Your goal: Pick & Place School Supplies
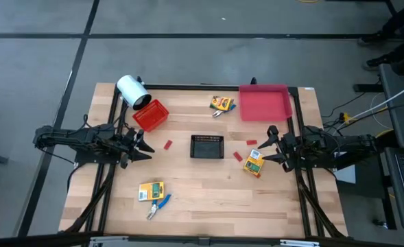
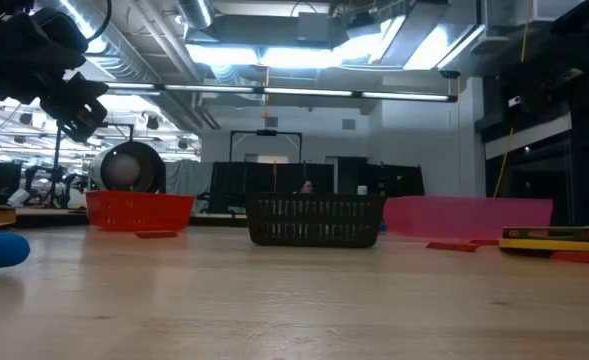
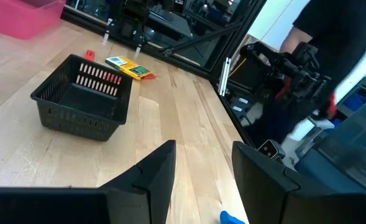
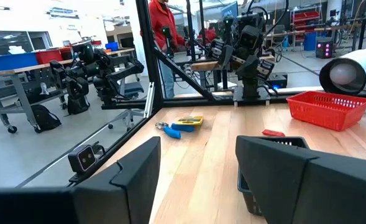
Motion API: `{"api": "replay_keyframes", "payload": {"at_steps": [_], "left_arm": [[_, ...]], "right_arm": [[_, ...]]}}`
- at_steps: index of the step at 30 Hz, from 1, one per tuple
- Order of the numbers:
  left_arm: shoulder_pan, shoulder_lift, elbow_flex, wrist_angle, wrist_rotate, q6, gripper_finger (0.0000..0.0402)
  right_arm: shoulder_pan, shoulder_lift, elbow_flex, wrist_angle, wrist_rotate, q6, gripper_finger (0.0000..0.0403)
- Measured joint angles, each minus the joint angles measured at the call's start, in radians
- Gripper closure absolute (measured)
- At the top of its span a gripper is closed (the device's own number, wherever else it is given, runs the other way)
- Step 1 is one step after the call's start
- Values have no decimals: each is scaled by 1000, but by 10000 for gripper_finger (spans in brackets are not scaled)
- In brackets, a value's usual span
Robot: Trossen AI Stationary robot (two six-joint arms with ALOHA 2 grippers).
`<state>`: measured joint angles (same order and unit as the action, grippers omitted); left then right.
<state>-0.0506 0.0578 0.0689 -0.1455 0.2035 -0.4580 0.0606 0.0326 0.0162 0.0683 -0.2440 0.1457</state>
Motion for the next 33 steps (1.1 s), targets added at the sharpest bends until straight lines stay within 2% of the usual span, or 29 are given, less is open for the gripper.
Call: {"api": "replay_keyframes", "payload": {"at_steps": [2, 5, 9, 13, 16, 25, 30, 33], "left_arm": [[0, 0, 0, 0, 0, 0, 247], [0, 0, 0, 0, 0, 0, 247], [0, 0, 0, 0, 0, 0, 247], [0, 0, 0, 0, 0, 0, 247], [0, 0, 0, 0, 0, 0, 247], [0, 0, 0, 0, 0, 0, 247], [0, 0, 0, 0, 0, 0, 247], [0, 0, -2, 11, -27, -10, 247]], "right_arm": [[0, 0, 0, 27, 0, 44, 188], [0, 0, 0, 78, 13, 242, 188], [0, 0, 0, 157, 121, 412, 188], [0, 0, 0, 174, 193, 729, 188], [0, 8, 0, 122, 199, 927, 188], [0, 33, 0, 72, 133, 1143, 188], [23, 33, 0, 82, 215, 1227, 188], [70, 33, 0, 105, 341, 1212, 188]]}}
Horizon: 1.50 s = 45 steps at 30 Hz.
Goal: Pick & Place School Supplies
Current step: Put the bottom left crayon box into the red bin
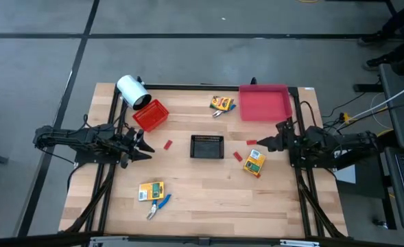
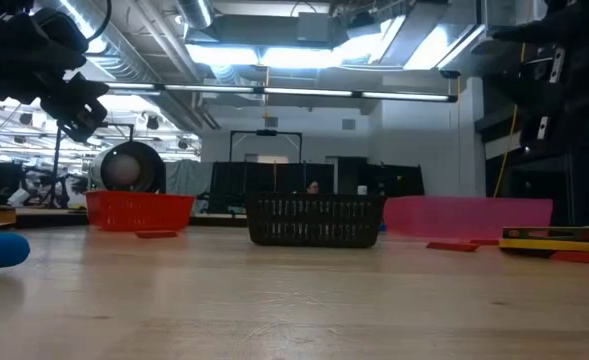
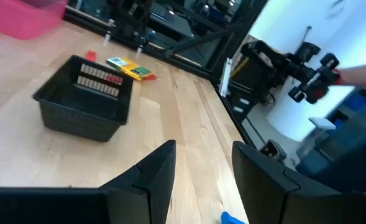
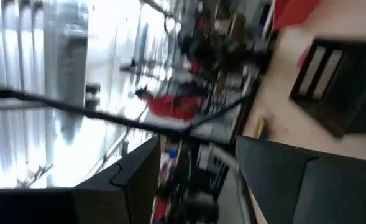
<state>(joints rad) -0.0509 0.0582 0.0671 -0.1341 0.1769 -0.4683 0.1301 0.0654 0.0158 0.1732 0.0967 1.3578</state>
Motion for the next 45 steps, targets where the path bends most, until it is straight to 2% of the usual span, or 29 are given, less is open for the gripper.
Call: {"api": "replay_keyframes", "payload": {"at_steps": [2, 4, 8, 11, 15, 19, 22, 24, 26, 29, 31, 36, 38, 41, 43, 45], "left_arm": [[0, 0, -1, 19, -34, -68, 247], [0, 0, -1, 66, -53, -234, 247], [1, 0, -1, 200, -196, -432, 247], [0, 8, -1, 364, -281, -495, 247], [0, 21, 0, 619, -249, -460, 247], [0, 46, 2, 820, -173, -500, 247], [0, 89, 21, 809, -110, -545, 247], [0, 137, 36, 760, -152, -543, 247], [0, 195, 45, 730, -241, -554, 247], [0, 295, 46, 797, -266, -525, 247], [-2, 353, 46, 935, -224, -468, 250], [-63, 501, 69, 1518, -175, -345, 264], [-101, 541, 116, 1626, -140, -256, 267], [-159, 578, 231, 1538, -60, -137, 268], [-192, 595, 330, 1364, -38, -62, 267], [-218, 605, 443, 1119, -49, 4, 268]], "right_arm": [[40, 0, 0, 2, 110, 7, 188], [86, 2, 0, 21, 174, 16, 188], [176, 20, 0, 56, 287, 15, 188], [233, 46, 0, 114, 380, -4, 188], [278, 88, 0, 229, 460, -97, 188], [293, 131, 1, 343, 464, -190, 188], [293, 157, 1, 384, 436, -210, 188], [293, 169, 1, 379, 396, -185, 188], [293, 173, 1, 382, 354, -167, 188], [293, 174, 1, 390, 329, -201, 188], [293, 174, 1, 425, 337, -248, 188], [293, 175, 1, 511, 335, -361, 188], [293, 175, 1, 513, 333, -382, 188], [293, 175, 1, 513, 332, -390, 188], [293, 175, 1, 512, 331, -390, 188], [293, 175, 1, 512, 329, -388, 188]]}}
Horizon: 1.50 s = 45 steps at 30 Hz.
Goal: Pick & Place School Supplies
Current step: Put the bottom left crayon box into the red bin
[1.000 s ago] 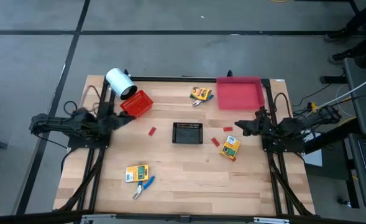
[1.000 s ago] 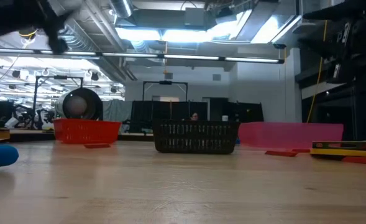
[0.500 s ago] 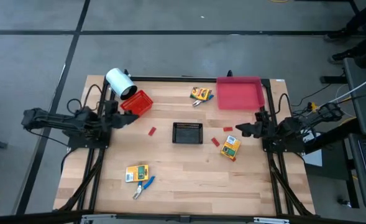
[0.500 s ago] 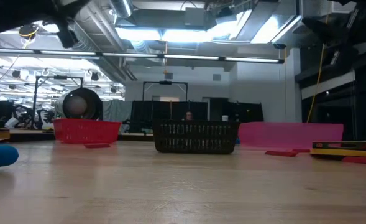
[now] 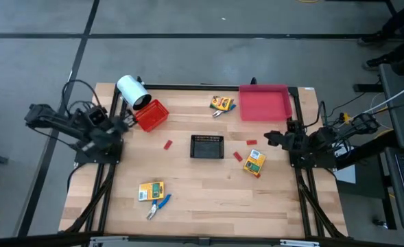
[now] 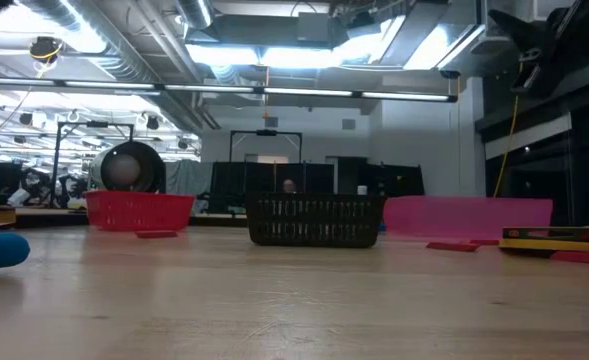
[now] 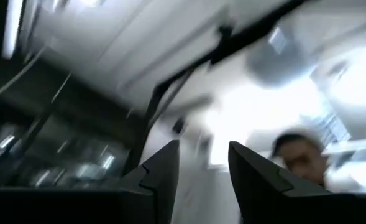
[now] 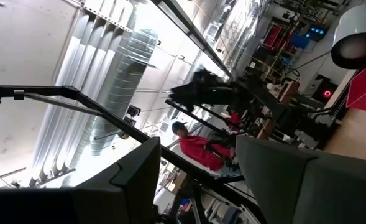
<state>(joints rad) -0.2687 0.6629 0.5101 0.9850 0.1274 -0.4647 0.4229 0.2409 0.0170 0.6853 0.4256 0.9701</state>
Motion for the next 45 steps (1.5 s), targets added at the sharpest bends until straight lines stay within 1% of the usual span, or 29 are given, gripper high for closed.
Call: {"api": "replay_keyframes", "payload": {"at_steps": [1, 2, 4, 6, 7, 8, 9, 10, 11, 13, 15, 17, 19, 22, 23, 25, 27, 29, 31, 32, 33, 38, 39, 40, 42, 45], "left_arm": [[-10, 4, 64, -156, -26, 17, 269], [-20, 6, 131, -358, -69, 23, 270], [-41, 19, 280, -808, -191, -12, 274], [-69, 59, 421, -1246, -326, -138, 278], [-81, 87, 480, -1439, -372, -216, 279], [-92, 118, 525, -1595, -395, -297, 281], [-104, 148, 559, -1715, -397, -373, 281], [-117, 176, 580, -1803, -370, -441, 282], [-132, 197, 585, -1852, -313, -500, 282], [-168, 237, 574, -1891, -171, -582, 281], [-213, 279, 550, -1884, -51, -626, 278], [-261, 326, 529, -1886, 20, -653, 276], [-307, 378, 526, -1887, 45, -664, 275], [-376, 461, 525, -1876, 46, -644, 275], [-394, 485, 525, -1872, 25, -628, 276], [-421, 529, 525, -1866, -61, -604, 278], [-449, 570, 524, -1807, -153, -539, 278], [-465, 608, 525, -1779, -211, -473, 277], [-460, 655, 525, -1781, -210, -401, 275], [-446, 679, 525, -1788, -186, -361, 274], [-429, 701, 525, -1802, -141, -321, 274], [-327, 809, 526, -1825, 179, -155, 277], [-305, 830, 535, -1835, 221, -127, 278], [-285, 849, 547, -1847, 245, -103, 280], [-251, 871, 584, -1881, 261, -51, 282], [-200, 869, 653, -1889, 283, 27, 283]], "right_arm": [[0, 0, 0, 0, -1, 4, 188], [0, 0, 0, 0, -5, 9, 188], [0, 0, 0, 0, -18, 13, 188], [0, 0, 0, 0, -23, 16, 188], [0, 0, 0, 0, -23, 18, 188], [0, 0, 0, 0, -23, 21, 188], [0, 0, 0, 0, -23, 21, 188], [0, 0, 0, 0, -21, 21, 188], [0, 0, 0, 0, -19, 23, 188], [0, 0, 0, -1, -18, 29, 188], [0, 0, 0, -5, -18, 28, 188], [0, 0, 0, -5, -18, 22, 188], [0, 0, 0, -6, -11, 17, 188], [0, 0, 0, -6, -3, 17, 188], [0, 0, 0, -6, -3, 16, 188], [0, 4, 0, -6, -2, 16, 188], [0, 11, 0, -6, 1, 17, 188], [0, 19, 0, -6, 3, 25, 188], [0, 25, 0, -7, 4, 36, 188], [0, 28, 0, -5, 4, 40, 188], [0, 32, 0, -5, 4, 41, 188], [0, 35, 0, -5, 2, 41, 188], [0, 35, 0, -5, -4, 40, 188], [0, 35, 0, -5, -9, 40, 188], [0, 35, 0, -5, -23, 40, 188], [0, 35, 0, -5, -27, 39, 188]]}}
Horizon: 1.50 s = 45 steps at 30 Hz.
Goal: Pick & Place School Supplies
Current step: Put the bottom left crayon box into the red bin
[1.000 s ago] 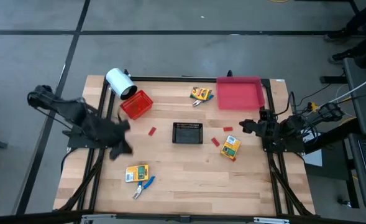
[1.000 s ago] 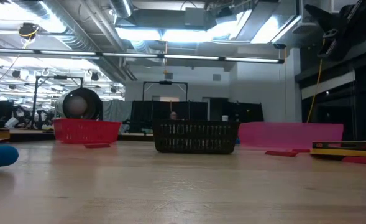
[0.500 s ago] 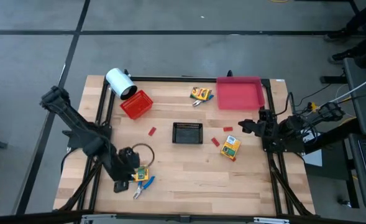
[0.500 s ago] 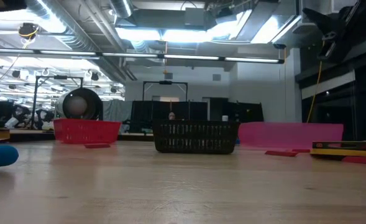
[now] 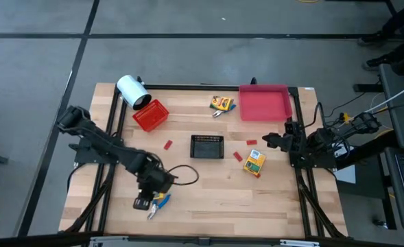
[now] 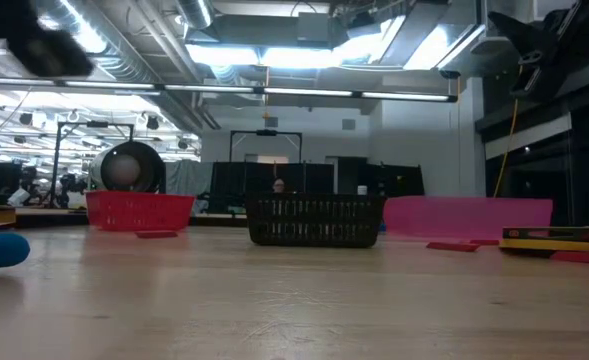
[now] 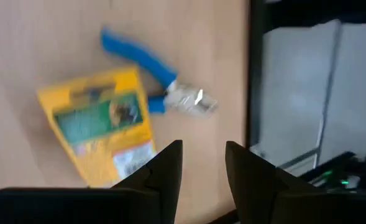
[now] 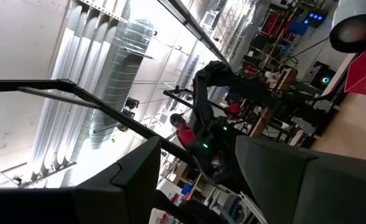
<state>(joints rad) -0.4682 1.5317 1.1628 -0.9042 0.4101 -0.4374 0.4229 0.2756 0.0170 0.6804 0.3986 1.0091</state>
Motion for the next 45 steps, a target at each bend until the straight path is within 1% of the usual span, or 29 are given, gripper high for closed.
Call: {"api": "replay_keyframes", "payload": {"at_steps": [3, 5, 7, 10, 12, 15, 18, 21, 26, 32, 37, 40, 45], "left_arm": [[50, -20, 53, -19, -27, 72, 282], [83, -31, 66, -51, -27, 121, 281], [128, -34, 66, -51, 34, 147, 281], [229, -30, 48, -28, 202, 180, 281], [296, -12, 29, -34, 271, 188, 281], [373, 13, 24, -44, 330, 260, 281], [421, 36, 25, -43, 324, 333, 284], [437, 68, 25, -48, 317, 392, 287], [453, 159, 19, -42, 321, 422, 288], [448, 210, -33, -41, 326, 513, 291], [437, 208, -86, -29, 342, 520, 302], [429, 208, -130, 24, 374, 500, 306], [429, 208, -179, 96, 380, 450, 306]], "right_arm": [[0, 0, 0, 0, -18, -17, 188], [0, 0, 0, 0, -23, -25, 188], [0, 0, 0, 0, -26, -38, 188], [0, 0, 0, 0, -38, -56, 188], [0, 0, 0, 1, -52, -67, 188], [0, 0, 0, 1, -67, -75, 188], [0, 0, 0, 2, -74, -75, 188], [0, 0, 0, 3, -75, -82, 188], [0, 0, 0, 1, -75, -82, 188], [0, 0, 0, 1, -79, -80, 188], [0, 0, 0, 0, -78, -78, 188], [0, 0, 0, 0, -78, -78, 188], [0, 0, 0, 0, -73, -78, 188]]}}
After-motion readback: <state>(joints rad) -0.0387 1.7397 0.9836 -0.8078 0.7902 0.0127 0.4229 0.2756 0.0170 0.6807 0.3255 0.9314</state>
